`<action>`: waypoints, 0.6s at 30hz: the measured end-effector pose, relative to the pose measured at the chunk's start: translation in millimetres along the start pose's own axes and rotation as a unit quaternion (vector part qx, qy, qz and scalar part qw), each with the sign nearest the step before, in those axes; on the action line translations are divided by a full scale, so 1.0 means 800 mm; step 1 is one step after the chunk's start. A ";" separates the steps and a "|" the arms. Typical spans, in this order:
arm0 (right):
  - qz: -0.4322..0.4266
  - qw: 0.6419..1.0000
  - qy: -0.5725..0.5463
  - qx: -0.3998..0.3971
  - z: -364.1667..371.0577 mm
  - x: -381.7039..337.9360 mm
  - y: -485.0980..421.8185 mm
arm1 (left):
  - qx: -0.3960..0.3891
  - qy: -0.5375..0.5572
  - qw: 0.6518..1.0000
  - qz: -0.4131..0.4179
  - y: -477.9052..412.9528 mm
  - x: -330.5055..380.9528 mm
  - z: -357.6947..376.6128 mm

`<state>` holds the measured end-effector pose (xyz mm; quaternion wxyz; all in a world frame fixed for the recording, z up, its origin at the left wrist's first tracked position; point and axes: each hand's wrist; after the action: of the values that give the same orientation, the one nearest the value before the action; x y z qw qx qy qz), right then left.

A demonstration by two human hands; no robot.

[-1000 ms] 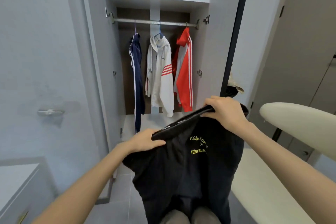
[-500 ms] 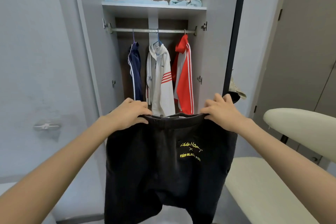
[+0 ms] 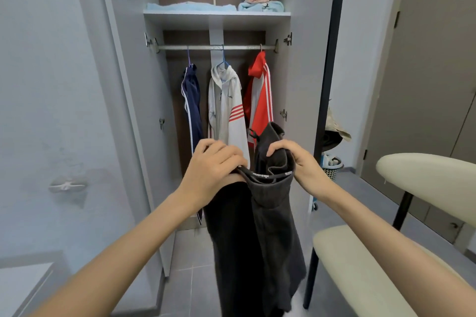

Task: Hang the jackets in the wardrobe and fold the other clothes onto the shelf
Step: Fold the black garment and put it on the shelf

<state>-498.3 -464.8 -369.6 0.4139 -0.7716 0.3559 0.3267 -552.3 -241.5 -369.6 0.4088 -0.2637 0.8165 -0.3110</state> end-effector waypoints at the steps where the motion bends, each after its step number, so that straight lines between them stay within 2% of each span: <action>1: 0.012 0.999 -0.022 -0.026 -0.002 -0.004 0.002 | 0.031 -0.005 0.999 -0.026 0.002 0.003 0.004; 4: 0.052 0.993 -0.054 -0.095 -0.010 -0.016 0.005 | 0.050 0.022 0.995 -0.080 0.001 0.009 0.012; 9: 0.093 0.985 -0.024 -0.141 -0.014 -0.020 0.011 | -0.012 0.108 0.989 -0.100 -0.014 0.016 0.024; 14: 0.133 0.980 -0.058 -0.140 -0.012 -0.011 0.020 | -0.142 0.211 0.958 -0.135 -0.015 0.008 0.034; 18: 0.186 0.969 -0.125 -0.104 -0.011 -0.013 0.022 | -0.184 0.204 0.950 -0.149 -0.021 0.010 0.036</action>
<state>-516.7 -476.8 -364.9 0.3044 -0.6838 0.4023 0.5271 -530.0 -266.4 -375.3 0.1267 -0.3841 0.8769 -0.2596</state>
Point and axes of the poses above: each hand's wrist, its own y-axis away from the middle knuckle, its own z-axis out of the palm, x = y × z, and after that the axes turned 14 degrees about z, right-handed
